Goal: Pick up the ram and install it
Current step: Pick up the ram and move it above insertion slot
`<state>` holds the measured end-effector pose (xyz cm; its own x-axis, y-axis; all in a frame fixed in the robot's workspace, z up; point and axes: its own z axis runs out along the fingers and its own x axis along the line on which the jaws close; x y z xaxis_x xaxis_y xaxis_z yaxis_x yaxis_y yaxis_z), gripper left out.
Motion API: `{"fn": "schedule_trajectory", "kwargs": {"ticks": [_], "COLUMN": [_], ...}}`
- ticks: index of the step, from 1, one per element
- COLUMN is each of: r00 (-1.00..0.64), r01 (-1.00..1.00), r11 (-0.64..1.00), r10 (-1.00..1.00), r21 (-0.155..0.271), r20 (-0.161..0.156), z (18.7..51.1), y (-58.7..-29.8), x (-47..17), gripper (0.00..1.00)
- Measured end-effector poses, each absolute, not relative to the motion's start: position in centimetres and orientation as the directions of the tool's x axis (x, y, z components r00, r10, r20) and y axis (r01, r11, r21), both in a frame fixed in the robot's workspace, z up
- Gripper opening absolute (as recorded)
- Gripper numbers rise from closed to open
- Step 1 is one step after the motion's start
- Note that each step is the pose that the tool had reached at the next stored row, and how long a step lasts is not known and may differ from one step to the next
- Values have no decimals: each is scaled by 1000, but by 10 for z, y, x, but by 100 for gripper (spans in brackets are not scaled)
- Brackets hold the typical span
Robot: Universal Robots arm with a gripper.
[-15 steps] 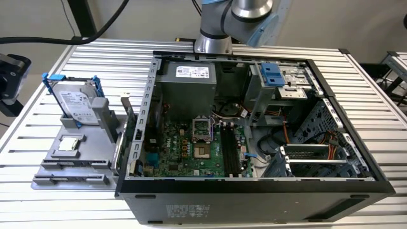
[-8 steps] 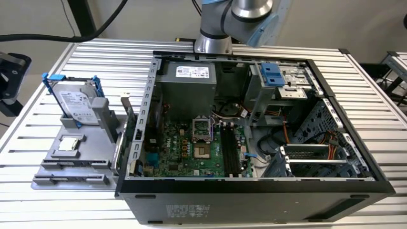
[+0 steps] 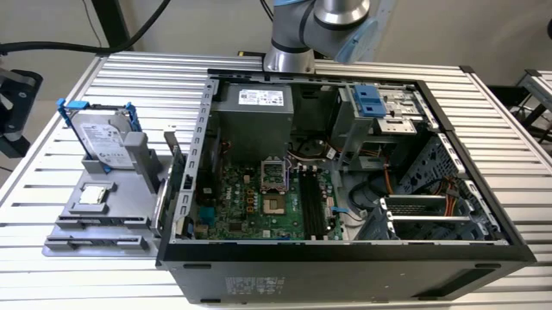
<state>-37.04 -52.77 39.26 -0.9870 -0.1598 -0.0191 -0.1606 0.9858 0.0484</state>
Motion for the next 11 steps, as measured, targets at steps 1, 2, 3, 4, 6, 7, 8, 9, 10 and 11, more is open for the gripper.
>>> {"fn": "schedule_trajectory", "kwargs": {"ticks": [1,2,3,4,6,7,8,9,10,11], "r00": [-985,-984,-984,-983,-983,-983,-983,-983,-983,-982], "r01": [-170,-176,-180,-182,-183,-184,-185,-185,-186,-186], "r11": [984,983,982,982,982,982,982,981,981,981], "r10": [-170,-175,-180,-181,-182,-183,-184,-185,-185,-185], "r21": [48,48,48,48,48,48,48,48,48,49], "r20": [-19,-19,-19,-19,-18,-18,-18,-18,-18,-18], "z": [393,393,393,393,393,393,393,393,393,393], "y": [-528,-528,-528,-528,-528,-528,-528,-528,-528,-528], "x": [-370,-370,-370,-370,-370,-370,-370,-370,-370,-370], "gripper": [0,0,0,0,0,0,0,0,0,0]}}
